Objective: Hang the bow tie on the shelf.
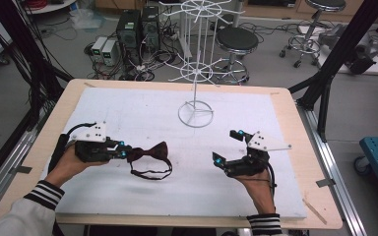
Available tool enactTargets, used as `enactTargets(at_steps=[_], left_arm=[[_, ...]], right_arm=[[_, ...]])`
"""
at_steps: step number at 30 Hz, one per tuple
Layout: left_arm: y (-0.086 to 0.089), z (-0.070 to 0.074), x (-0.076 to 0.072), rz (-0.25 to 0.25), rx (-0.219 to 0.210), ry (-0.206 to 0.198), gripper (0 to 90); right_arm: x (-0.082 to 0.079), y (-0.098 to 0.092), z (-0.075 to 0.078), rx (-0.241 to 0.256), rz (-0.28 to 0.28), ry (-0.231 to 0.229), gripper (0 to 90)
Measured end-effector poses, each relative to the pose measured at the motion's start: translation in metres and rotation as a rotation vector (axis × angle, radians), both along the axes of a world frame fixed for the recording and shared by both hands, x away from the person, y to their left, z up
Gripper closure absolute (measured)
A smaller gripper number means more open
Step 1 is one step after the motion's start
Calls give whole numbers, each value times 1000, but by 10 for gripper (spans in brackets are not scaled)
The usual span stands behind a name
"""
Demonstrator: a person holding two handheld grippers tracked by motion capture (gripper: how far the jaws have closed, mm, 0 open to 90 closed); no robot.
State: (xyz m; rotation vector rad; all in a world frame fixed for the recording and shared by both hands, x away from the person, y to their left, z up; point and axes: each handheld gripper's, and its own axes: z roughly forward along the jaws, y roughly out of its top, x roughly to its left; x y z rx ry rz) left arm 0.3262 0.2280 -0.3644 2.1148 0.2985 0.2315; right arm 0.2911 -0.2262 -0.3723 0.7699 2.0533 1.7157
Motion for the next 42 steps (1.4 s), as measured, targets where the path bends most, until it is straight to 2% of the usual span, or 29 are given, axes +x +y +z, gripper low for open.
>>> enactTargets(at_steps=[3, 10, 12, 21, 23, 32, 33, 36, 39, 42], left_arm=[[-3, 3, 0, 0, -22, -12, 846], [-11, 7, -1, -4, -56, -32, 846], [-14, 9, -1, -3, -71, -39, 847], [-21, 13, -2, 2, -123, -61, 847], [-22, 14, -2, 5, -134, -69, 848], [-27, 18, -3, 3, -167, -87, 848], [-28, 18, -3, 8, -171, -90, 849], [-28, 18, -3, 5, -173, -96, 849], [-29, 19, -4, 0, -177, -97, 848], [-30, 20, -4, 0, -181, -102, 849]], right_arm=[[5, 8, 7, -3, 48, 20, 7], [14, 26, 20, -48, 162, 33, 7], [17, 31, 23, -68, 180, 35, 7], [30, 56, 34, -84, 273, 95, 7], [31, 62, 36, -96, 281, 93, 8], [41, 80, 43, -113, 316, 147, 18], [41, 81, 43, -114, 323, 151, 47], [43, 86, 42, -108, 343, 182, 63], [45, 91, 41, -125, 363, 210, 152], [47, 94, 40, -129, 360, 225, 213]])
